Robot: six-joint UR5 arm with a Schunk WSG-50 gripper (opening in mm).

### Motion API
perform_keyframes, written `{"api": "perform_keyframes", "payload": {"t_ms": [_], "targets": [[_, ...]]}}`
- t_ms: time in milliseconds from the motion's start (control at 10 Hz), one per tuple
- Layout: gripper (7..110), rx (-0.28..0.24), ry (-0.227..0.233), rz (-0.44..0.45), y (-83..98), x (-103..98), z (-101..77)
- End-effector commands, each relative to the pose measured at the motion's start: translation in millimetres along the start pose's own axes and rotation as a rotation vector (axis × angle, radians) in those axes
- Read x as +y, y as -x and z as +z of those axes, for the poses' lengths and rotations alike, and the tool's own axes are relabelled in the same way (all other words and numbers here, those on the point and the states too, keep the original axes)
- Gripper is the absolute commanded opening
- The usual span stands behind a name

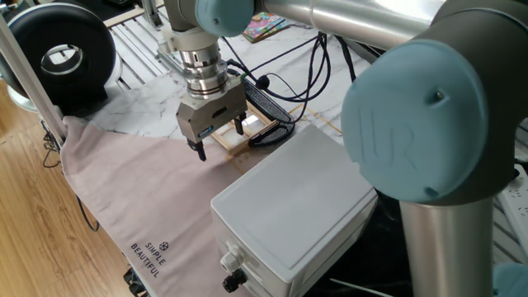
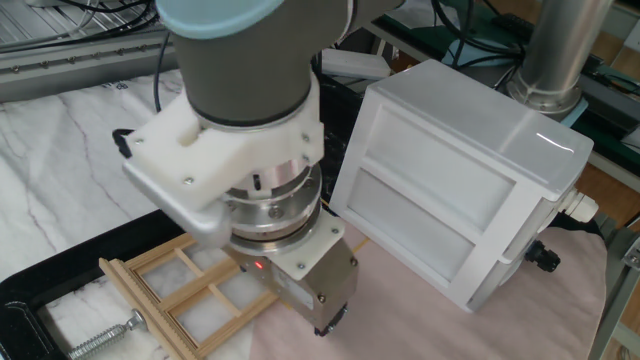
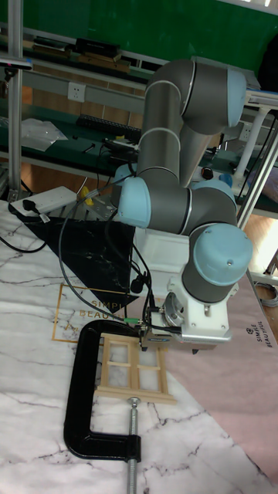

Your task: Open a sliding window

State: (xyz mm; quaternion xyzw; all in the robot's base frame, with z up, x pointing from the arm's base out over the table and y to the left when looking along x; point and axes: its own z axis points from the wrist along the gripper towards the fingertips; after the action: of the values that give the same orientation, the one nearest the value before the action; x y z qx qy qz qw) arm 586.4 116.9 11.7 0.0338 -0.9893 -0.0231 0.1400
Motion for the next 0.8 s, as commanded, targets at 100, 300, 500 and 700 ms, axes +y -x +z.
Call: {"api": "perform_keyframes", "payload": {"t_ms": [100, 300, 500, 700], "targets": [[66, -0.020, 0.059, 0.043, 20.8, 11, -3.8], [66, -0.006, 0.076, 0.063, 29.6, 16, 8.5], [66, 0.002, 0.070, 0.066, 30.5, 16, 7.6], [66, 0.007, 0.062, 0.074, 27.7, 21, 0.5]]}}
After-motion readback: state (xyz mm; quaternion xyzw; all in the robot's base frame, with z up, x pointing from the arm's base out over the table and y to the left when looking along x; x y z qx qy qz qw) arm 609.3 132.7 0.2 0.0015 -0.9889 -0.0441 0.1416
